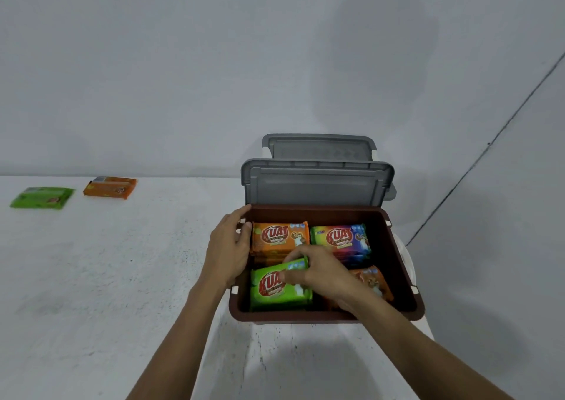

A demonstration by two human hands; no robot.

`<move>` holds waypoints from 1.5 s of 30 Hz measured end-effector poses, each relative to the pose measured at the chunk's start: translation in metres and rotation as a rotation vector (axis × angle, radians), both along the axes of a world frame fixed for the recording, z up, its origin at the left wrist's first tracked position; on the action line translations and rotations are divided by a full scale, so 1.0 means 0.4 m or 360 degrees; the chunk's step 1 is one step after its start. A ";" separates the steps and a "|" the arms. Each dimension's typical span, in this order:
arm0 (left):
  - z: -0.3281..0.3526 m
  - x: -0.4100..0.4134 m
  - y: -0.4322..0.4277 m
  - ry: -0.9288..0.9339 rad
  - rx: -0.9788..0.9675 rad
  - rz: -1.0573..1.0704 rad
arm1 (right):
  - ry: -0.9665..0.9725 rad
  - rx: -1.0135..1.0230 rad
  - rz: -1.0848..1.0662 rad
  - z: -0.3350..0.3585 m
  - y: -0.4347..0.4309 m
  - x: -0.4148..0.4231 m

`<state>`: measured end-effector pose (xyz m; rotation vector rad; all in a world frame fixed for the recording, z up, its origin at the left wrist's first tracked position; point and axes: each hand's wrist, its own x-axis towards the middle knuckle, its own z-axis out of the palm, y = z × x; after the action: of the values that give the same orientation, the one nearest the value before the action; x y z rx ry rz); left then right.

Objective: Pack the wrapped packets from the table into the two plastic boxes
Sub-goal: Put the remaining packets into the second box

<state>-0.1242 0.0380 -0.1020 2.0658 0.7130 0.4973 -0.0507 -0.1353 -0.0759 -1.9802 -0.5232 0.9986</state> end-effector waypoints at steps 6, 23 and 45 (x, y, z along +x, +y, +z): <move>0.002 0.001 -0.002 -0.0045 -0.0214 0.0010 | -0.0698 -0.0301 0.0167 -0.016 0.000 -0.015; -0.010 -0.068 0.095 0.0087 -0.0283 -0.0471 | -0.1212 -0.0452 0.0248 0.072 0.065 -0.033; -0.085 -0.411 0.978 0.0834 0.0415 0.0033 | -0.1180 -0.0418 0.0842 0.028 1.016 -0.153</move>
<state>-0.2886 0.4293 -0.1359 2.4686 1.0144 0.0501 -0.1118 0.2709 -0.0648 -2.5008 -1.4387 0.6081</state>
